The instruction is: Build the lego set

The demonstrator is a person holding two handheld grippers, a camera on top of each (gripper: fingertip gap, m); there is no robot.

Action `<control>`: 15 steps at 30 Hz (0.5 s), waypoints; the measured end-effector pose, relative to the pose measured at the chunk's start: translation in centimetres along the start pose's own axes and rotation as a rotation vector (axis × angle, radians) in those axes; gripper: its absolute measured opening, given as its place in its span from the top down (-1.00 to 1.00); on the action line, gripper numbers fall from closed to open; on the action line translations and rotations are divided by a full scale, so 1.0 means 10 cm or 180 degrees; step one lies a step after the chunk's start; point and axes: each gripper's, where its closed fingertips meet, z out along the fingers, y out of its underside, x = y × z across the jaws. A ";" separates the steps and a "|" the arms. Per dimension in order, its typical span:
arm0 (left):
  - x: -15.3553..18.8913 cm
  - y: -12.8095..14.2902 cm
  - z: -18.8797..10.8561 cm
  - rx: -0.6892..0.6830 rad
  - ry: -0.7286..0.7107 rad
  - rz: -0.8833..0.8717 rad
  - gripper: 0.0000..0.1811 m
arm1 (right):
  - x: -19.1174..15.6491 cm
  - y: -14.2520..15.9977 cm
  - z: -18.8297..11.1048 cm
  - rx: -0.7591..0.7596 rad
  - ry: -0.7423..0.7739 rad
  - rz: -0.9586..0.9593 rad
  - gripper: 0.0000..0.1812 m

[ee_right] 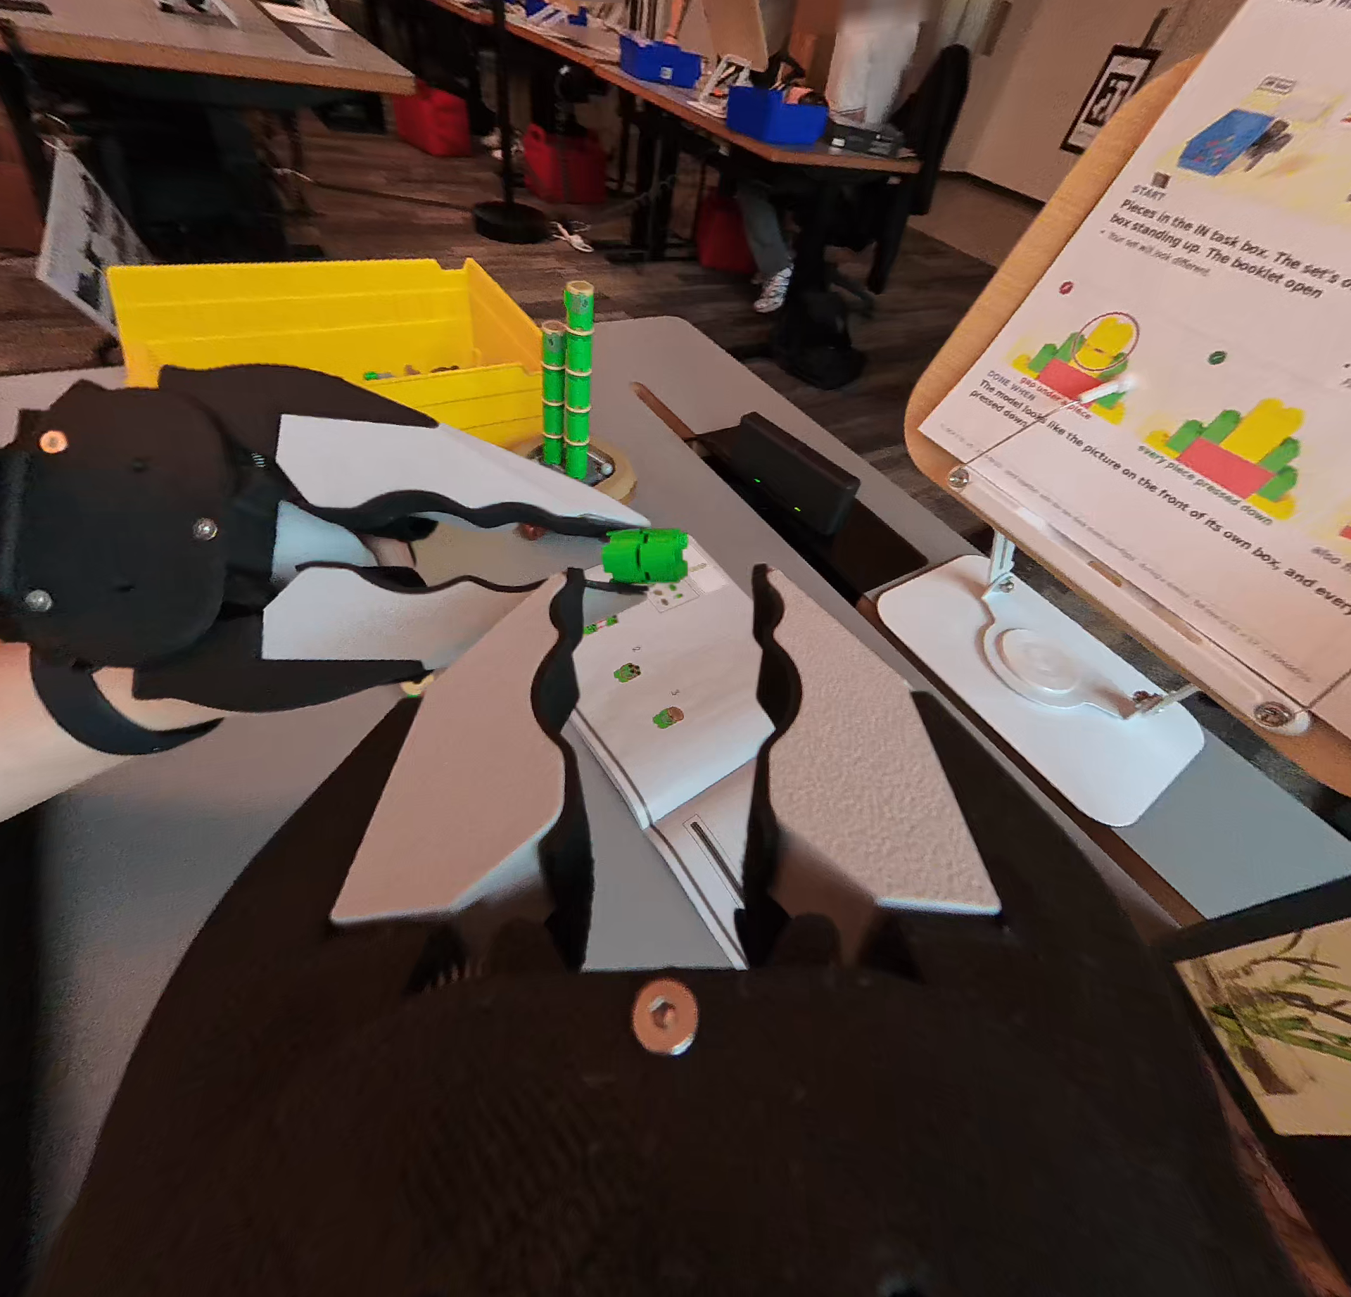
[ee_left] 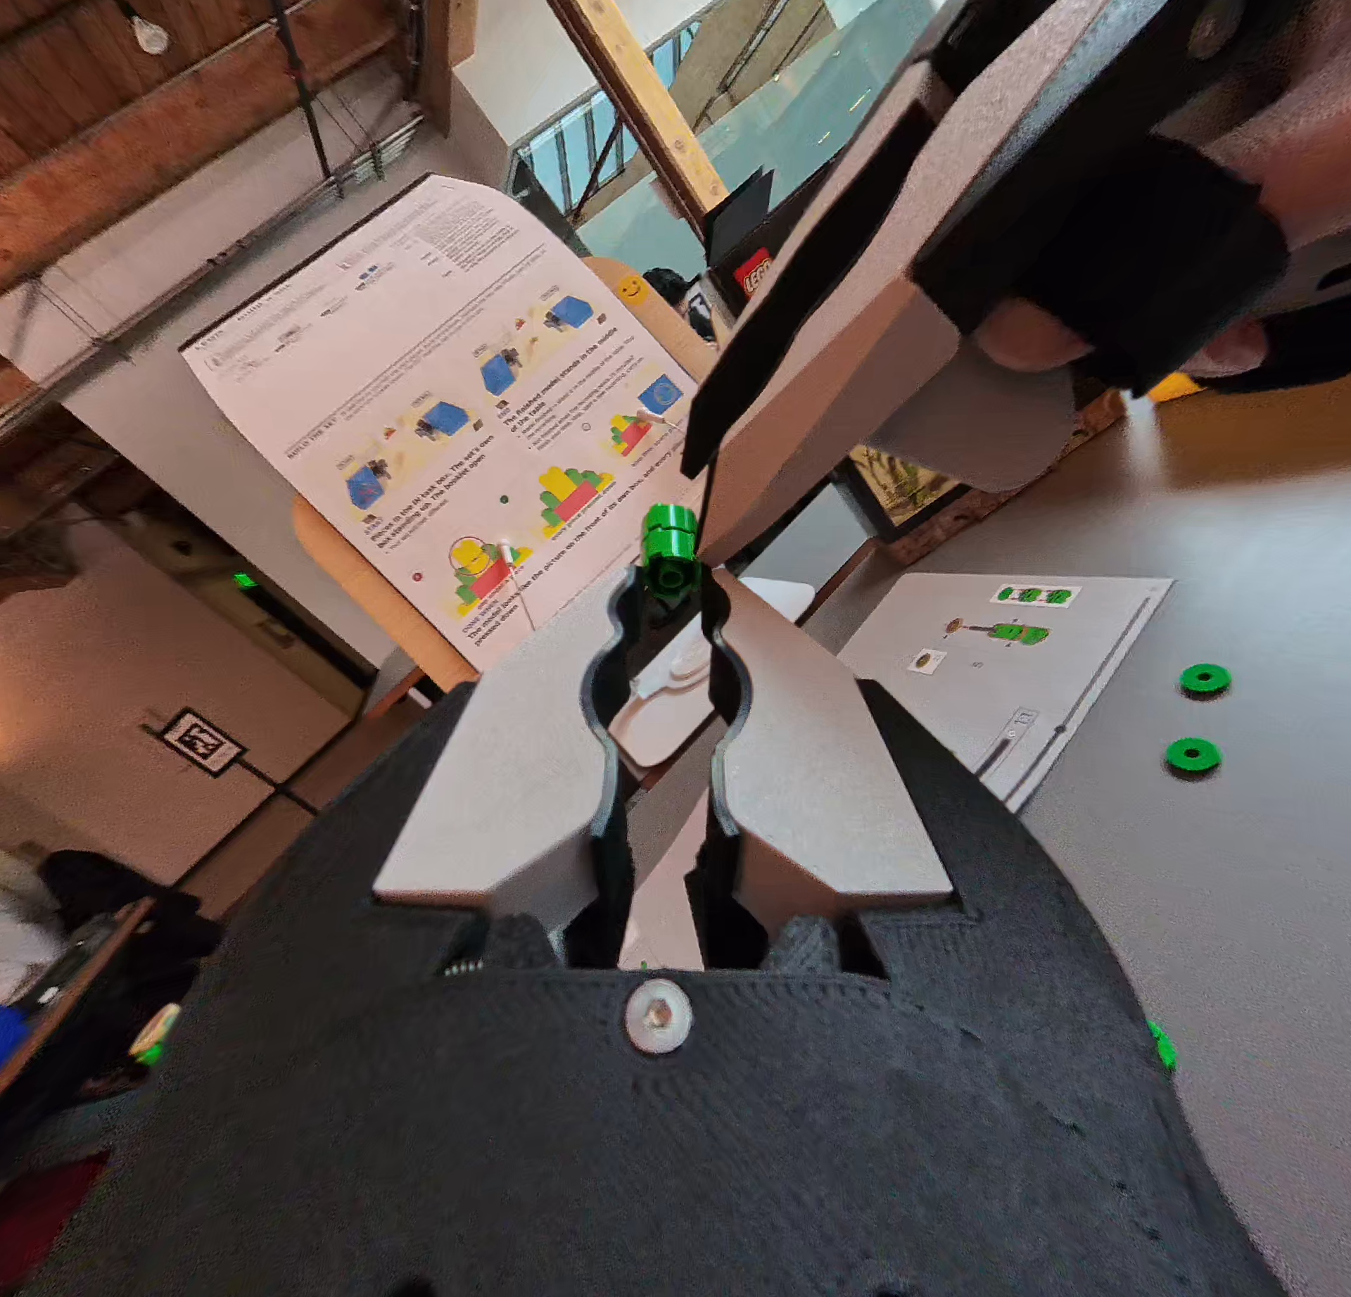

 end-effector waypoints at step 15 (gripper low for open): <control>0.10 -0.04 0.02 -0.0013 -0.0120 0.0501 0.85 | -0.01 0.08 0.09 -0.0276 0.0219 -0.0046 0.56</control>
